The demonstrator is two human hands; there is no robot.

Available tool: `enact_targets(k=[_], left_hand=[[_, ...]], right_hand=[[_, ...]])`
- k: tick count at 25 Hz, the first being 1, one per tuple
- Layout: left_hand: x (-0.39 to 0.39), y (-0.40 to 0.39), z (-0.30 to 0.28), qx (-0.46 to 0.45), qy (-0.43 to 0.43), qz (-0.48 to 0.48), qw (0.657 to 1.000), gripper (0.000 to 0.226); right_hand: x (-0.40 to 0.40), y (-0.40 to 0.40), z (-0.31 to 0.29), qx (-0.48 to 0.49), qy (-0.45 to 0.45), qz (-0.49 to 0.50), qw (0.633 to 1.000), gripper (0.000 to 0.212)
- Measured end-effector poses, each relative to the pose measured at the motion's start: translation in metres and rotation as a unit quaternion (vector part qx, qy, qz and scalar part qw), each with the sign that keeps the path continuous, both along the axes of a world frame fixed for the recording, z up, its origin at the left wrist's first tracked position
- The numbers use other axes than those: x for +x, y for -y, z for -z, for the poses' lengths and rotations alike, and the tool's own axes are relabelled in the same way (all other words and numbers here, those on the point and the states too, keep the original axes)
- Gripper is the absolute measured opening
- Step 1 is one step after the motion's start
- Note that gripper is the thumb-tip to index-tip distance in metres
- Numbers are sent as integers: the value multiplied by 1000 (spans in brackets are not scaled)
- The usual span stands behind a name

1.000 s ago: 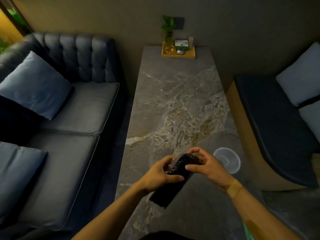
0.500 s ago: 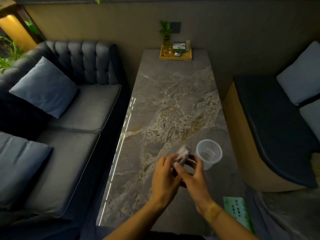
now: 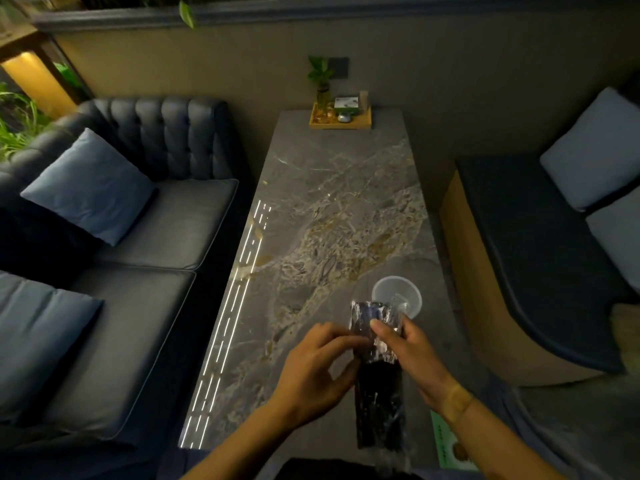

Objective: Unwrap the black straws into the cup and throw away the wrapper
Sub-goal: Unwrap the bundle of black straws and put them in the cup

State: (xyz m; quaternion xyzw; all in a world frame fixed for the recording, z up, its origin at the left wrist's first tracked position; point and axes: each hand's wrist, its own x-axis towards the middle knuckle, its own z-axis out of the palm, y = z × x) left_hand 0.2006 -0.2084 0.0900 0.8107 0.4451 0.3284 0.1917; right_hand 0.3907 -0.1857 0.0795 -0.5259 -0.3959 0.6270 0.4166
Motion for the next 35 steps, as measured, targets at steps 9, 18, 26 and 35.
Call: enact_targets(k=[9,18,26,35], left_hand=[[-15,-30,-22,19,-85,73,994,21],[-23,-39,-30,-146,93,72,982,14],[-10,-54,-33,-336,309,-153,877,16],[-11,-41,-16,-508,369,-43,777,36]], right_hand=[[16,14,-13,-42,-33,-187,981,65],[20,14,-15,-20,-10,-239,971,92],[18,4,-20,-41,15,-304,952,87],[17,0,-24,-55,-61,-272,959,85]])
